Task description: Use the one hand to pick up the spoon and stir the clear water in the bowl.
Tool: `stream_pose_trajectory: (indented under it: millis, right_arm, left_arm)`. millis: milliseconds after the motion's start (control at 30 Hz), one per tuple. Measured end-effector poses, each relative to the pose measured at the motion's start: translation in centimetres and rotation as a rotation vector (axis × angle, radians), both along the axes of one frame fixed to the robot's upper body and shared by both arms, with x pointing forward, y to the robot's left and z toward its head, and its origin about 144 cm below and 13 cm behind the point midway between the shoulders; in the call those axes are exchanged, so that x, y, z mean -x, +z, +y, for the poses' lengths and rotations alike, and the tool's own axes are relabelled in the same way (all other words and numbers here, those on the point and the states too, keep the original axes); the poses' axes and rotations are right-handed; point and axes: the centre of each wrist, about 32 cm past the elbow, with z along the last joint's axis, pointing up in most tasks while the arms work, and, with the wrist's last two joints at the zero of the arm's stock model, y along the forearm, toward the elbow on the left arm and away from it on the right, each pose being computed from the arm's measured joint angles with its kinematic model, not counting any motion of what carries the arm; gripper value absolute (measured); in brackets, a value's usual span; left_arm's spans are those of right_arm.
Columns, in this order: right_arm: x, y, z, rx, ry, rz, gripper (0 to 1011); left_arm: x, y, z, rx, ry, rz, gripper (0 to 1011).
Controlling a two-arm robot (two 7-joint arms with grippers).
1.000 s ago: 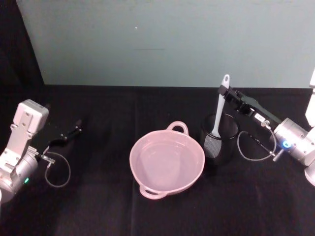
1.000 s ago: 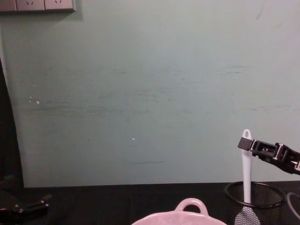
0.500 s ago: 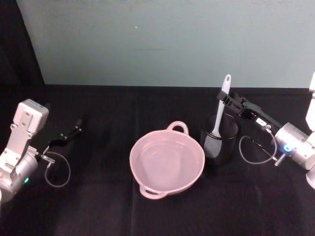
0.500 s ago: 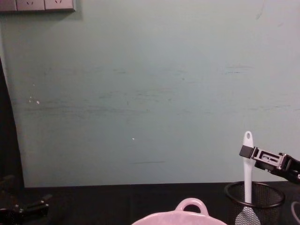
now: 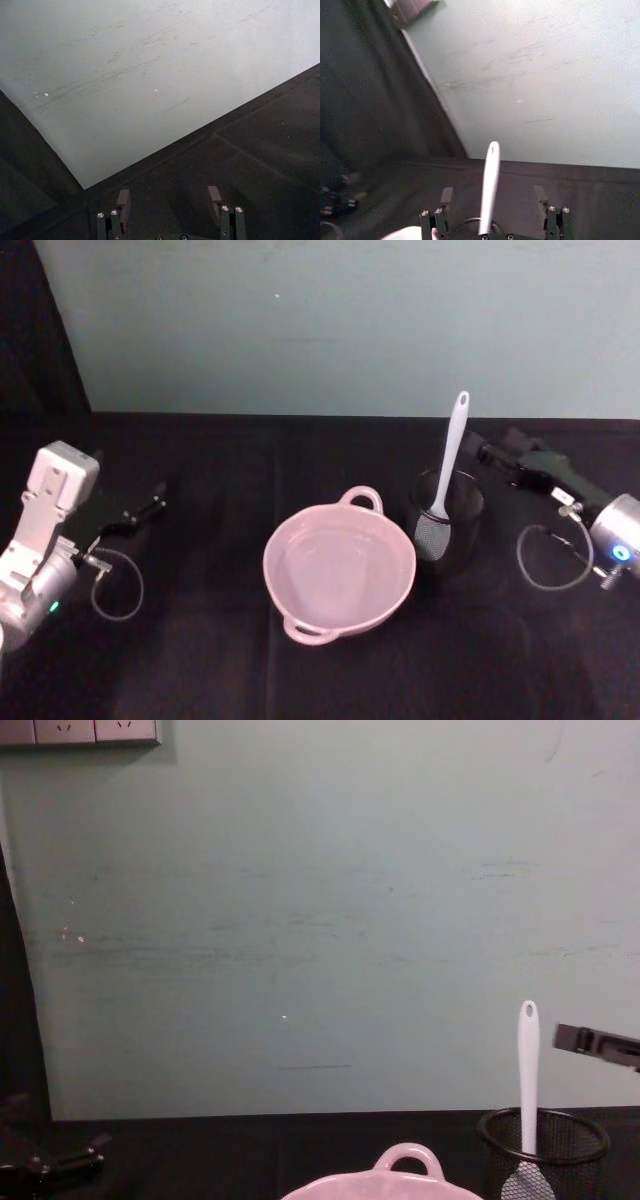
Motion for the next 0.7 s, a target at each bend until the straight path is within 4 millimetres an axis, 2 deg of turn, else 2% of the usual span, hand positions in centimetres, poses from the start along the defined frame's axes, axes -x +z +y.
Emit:
stream_pose_trajectory:
  millis: [333, 533, 700]
  right_arm:
    - [2.5, 2.7, -0.2, 0.291, -0.197, -0.073, 1003]
    - [2.9, 2.4, 0.7, 0.468, -0.318, -0.148, 1002]
    - [3.0, 1.8, 1.6, 0.556, -0.335, -0.156, 1003]
  left_arm:
    - [0.0, 0.0, 0.0, 0.000, 0.000, 0.000, 1005]
    - [0.0, 0.0, 0.0, 0.000, 0.000, 0.000, 1005]
    - [0.0, 0.0, 0.0, 0.000, 0.000, 0.000, 1005]
